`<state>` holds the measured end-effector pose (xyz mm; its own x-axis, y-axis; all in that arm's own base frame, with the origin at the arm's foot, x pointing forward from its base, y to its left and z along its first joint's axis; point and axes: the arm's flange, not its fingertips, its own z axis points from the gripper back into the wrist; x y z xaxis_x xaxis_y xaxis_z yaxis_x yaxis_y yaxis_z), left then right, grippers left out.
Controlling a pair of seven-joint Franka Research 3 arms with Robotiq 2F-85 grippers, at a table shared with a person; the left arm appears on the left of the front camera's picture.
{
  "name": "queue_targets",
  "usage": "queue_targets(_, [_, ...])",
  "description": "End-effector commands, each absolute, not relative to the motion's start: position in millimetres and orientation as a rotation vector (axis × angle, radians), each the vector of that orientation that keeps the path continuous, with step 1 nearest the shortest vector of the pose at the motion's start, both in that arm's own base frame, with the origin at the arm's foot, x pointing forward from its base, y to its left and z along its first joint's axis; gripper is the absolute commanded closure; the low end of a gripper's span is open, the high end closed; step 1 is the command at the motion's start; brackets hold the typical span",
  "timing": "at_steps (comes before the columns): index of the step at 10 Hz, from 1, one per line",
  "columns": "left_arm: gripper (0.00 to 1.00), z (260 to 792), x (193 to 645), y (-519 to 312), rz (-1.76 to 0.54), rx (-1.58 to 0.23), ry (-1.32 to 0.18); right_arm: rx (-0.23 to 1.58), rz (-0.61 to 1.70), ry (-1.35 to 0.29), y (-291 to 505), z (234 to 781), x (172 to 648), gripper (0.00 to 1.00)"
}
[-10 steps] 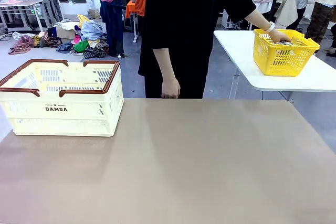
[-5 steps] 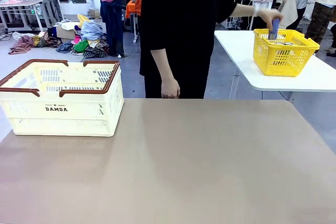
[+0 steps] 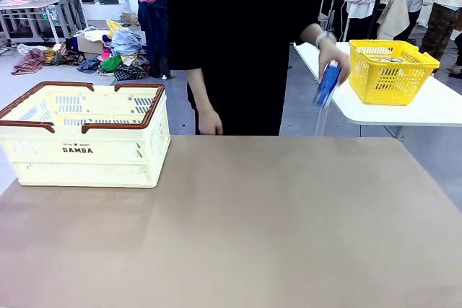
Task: Place the drinks into the Shopping basket.
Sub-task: Pick up one drink and place it into the Shopping basket.
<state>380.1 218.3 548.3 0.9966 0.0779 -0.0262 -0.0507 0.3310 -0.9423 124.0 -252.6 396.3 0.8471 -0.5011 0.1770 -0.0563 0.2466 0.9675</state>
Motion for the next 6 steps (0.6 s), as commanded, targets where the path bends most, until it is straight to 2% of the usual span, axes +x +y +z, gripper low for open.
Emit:
queue_targets(1, [0.00, 551.2, 378.2, 217.3, 0.098, -1.235, -0.016, 1.305, -0.308, -0.544, -251.7, 398.6, 118.9, 0.00])
queue_targets(6, [0.00, 551.2, 378.2, 217.3, 0.098, -1.235, -0.016, 1.305, -0.308, -0.544, -251.7, 398.6, 118.9, 0.00])
